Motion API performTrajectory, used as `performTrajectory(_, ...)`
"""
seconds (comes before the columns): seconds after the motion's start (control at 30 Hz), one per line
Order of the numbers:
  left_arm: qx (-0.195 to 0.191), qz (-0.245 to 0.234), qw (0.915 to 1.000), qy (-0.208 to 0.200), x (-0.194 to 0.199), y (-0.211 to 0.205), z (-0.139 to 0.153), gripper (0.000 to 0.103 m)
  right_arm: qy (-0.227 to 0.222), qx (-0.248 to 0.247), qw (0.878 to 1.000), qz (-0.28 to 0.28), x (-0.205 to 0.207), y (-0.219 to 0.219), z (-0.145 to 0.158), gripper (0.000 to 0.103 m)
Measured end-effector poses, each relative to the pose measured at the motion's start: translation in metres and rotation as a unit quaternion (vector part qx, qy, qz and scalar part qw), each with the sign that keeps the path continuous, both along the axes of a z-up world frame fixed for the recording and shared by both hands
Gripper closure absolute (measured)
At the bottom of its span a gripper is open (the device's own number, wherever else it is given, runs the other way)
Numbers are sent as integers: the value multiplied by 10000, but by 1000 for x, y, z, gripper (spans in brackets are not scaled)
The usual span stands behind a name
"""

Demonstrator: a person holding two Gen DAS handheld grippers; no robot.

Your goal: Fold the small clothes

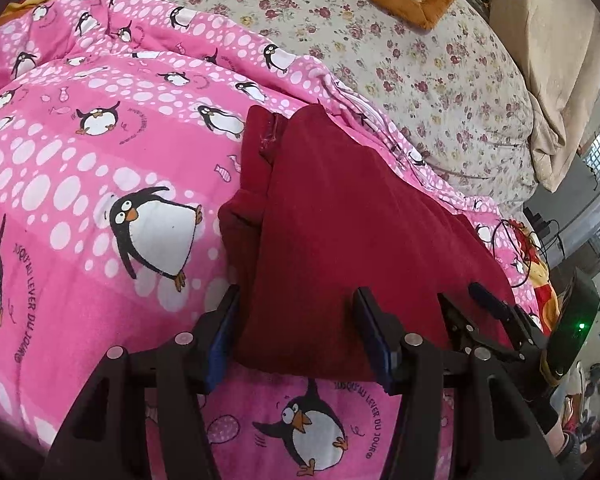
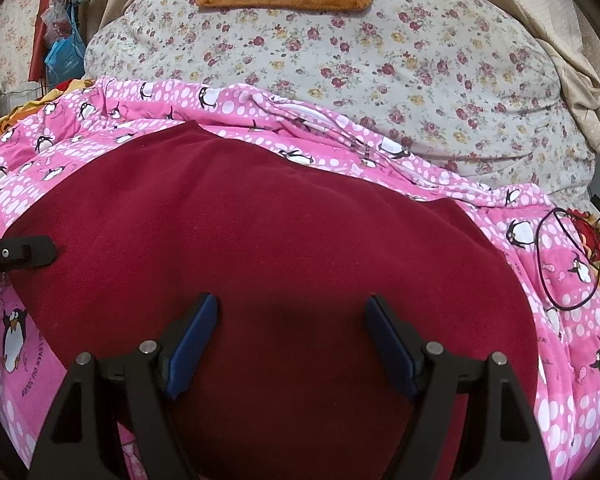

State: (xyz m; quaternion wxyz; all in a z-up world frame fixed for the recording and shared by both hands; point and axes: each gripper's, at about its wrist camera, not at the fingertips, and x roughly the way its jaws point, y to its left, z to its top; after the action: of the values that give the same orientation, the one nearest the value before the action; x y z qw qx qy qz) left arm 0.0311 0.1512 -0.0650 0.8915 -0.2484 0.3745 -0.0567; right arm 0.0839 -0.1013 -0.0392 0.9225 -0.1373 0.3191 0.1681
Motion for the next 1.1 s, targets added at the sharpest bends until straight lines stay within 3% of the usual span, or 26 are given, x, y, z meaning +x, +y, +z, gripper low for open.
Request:
performTrajectory(0.23, -143, 37, 9999, -1, -1, 3, 0, 63, 95, 68, 9999, -25, -1, 1, -1, 22)
performTrajectory(0.43, -796, 154, 9967, -7, -7, 18, -5, 64, 112, 191, 9997, 64, -2, 3, 25, 22)
performTrajectory(0.5, -876, 196, 9960, 22, -7, 20, -5, 69, 98, 331, 9993, 125, 6, 8, 43, 22)
performTrajectory(0.57, -776, 269, 9966, 98, -7, 21, -6, 91, 235, 552, 9979, 246, 21, 18, 56, 22)
performTrajectory(0.67, -716, 284, 9969, 142, -6, 22, -7, 100, 656, 1119, 9901, 535, 58, 39, 72, 22)
performTrajectory(0.8, 69, 130, 9998, -93, -9, 4, 6, 103, 1457, 1503, 9743, 832, 111, 86, 75, 22)
performTrajectory(0.87, 651, 18, 9973, -352, -11, -11, 16, 103, 2148, 1699, 9571, 947, 138, 114, 69, 22)
performTrajectory(0.93, 1057, -82, 9923, -642, -15, -24, 26, 103, 2452, 1898, 9460, 943, 156, 132, 65, 22)
performTrajectory(1.0, 1269, -169, 9879, -874, -18, -32, 34, 103, 2794, 2014, 9342, 934, 171, 146, 61, 22)
performTrajectory(1.1, 1390, -256, 9831, -1164, -22, -38, 43, 103, 3360, 1649, 9229, 905, 186, 173, 45, 22)
